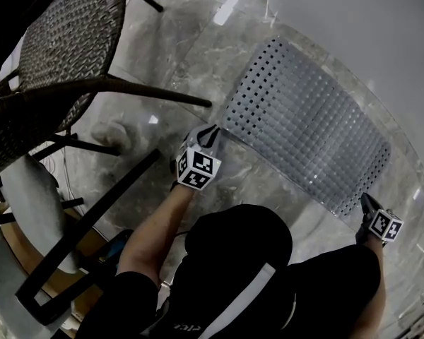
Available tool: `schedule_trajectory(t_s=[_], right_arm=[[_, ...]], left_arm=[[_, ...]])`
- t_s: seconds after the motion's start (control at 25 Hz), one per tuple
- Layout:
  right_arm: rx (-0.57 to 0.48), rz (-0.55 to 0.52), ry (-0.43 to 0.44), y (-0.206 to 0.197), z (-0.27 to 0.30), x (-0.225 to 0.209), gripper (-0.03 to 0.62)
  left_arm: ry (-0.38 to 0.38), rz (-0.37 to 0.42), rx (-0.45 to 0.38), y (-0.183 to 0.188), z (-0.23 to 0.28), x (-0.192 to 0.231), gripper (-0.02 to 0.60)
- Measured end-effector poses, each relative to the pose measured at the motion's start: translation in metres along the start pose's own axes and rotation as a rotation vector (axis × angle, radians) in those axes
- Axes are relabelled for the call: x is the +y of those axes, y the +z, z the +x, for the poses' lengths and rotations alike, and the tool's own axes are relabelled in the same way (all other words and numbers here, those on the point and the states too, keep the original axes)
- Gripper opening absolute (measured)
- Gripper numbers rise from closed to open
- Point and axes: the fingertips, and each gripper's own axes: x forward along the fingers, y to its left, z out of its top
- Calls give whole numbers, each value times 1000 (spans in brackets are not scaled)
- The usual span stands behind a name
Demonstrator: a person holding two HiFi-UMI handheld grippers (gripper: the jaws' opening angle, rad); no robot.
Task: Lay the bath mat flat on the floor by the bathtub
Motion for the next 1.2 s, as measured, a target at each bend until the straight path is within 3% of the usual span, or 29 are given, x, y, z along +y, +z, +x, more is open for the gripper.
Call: schedule_trajectory(t_s=[0.24, 0.36, 0.44, 0.68, 0.88, 1.08, 1.2], right_arm=[[-6, 9, 4, -2, 2, 0, 9], [-7, 4, 5, -1, 1, 2, 9], [-6, 4, -2, -1, -2, -1, 9], [0, 6, -11, -1, -4, -3, 9], [6, -8, 0, 4, 0, 2, 9], [20, -22, -2, 3, 2, 1, 9], [28, -27, -3, 2, 2, 0, 9]], left_arm=[[14, -252, -40, 2, -2, 20, 40], [-59, -454, -35, 2, 6, 17, 32], [-100, -543, -37, -2, 6, 8, 29], [-134, -627, -61, -7, 3, -4, 40], [-156, -680, -96, -3, 2, -3, 89], [-259, -806, -115, 1, 11, -13, 150], [-297, -838, -114, 3, 17, -15, 175]])
